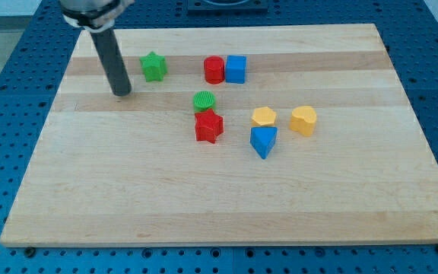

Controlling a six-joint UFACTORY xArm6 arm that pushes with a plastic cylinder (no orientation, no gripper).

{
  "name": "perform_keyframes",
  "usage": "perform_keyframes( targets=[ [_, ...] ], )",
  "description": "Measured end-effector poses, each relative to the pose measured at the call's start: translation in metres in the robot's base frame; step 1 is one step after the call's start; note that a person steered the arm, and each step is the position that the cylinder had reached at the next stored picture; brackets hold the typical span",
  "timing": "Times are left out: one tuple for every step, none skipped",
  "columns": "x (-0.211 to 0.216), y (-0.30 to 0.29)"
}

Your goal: Move green star towards red circle

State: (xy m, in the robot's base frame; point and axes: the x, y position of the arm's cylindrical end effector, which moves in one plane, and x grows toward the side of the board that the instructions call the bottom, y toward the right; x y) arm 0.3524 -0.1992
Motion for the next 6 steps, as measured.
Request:
perform_keyframes(
  targets=[
    [-0.031,-0.015],
    [-0.044,-0.010],
    [-0.045,0.010],
    [-0.046,0.026],
    [-0.052,0.030],
    [-0.056,0.037]
  ],
)
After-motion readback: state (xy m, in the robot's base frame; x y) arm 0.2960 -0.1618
